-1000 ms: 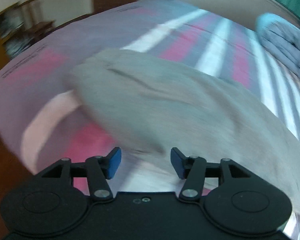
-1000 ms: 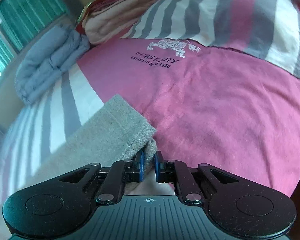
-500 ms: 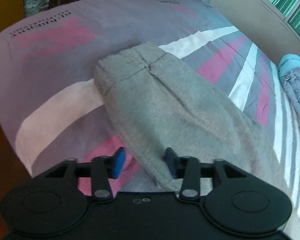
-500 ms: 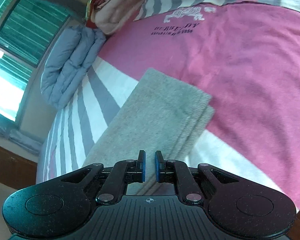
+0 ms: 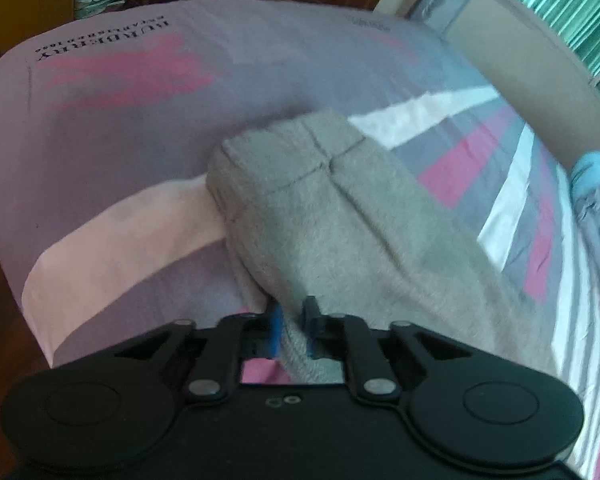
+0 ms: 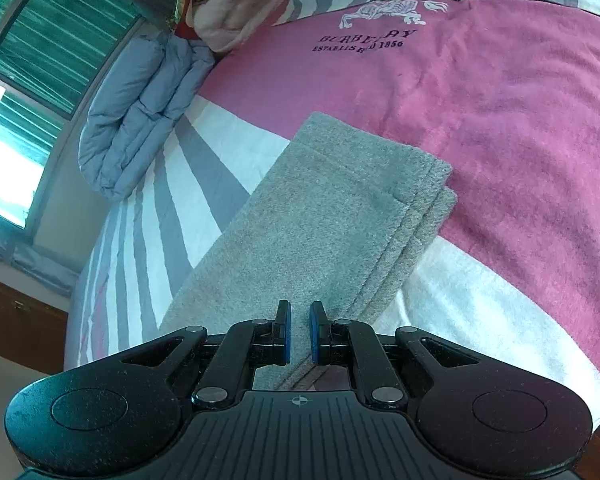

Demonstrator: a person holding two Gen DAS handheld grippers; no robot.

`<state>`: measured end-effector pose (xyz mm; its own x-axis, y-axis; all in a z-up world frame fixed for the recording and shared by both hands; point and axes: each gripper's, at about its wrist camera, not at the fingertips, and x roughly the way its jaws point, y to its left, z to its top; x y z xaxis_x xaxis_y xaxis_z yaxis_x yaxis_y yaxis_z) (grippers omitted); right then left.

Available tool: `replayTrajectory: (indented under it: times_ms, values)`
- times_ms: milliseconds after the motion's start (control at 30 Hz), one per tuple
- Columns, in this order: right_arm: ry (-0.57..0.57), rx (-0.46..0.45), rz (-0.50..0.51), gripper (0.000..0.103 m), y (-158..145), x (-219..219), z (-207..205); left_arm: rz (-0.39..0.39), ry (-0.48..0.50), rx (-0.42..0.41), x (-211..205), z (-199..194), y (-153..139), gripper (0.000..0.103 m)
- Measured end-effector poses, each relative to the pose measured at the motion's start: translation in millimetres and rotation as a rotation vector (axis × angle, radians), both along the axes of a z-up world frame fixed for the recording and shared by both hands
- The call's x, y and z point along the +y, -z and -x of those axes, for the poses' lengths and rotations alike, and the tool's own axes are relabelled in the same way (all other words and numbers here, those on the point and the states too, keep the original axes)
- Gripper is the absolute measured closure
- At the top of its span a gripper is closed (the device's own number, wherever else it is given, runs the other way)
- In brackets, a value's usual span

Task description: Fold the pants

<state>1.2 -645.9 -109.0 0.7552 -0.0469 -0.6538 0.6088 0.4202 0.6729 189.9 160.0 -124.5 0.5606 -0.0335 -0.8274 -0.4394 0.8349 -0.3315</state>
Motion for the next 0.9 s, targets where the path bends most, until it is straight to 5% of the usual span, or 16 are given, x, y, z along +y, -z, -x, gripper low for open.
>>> replayTrajectory:
  times_ms: [300, 467, 733, 900]
  values:
    - [-0.022, 0.017, 0.025, 0.094, -0.9, 15.8, -13.8, -0.093, 0.014, -0.159, -0.5, 2.4, -33.8, 0.103]
    - [-0.053, 0.028, 0.032, 0.094, 2.5, 24.8, -22.0, -0.124, 0.074, 0.009, -2.6, 0.0, 20.5, 0.103]
    - [-0.068, 0.035, 0.047, 0.094, 3.0, 23.2, -26.1, -0.009, -0.054, -0.041, 45.6, 0.6, -9.1, 0.052]
    - [-0.065, 0.034, 0.043, 0.094, 6.6, 24.3, -26.9, 0.029, -0.065, -0.018, 59.4, -12.0, -1.0, 0.055]
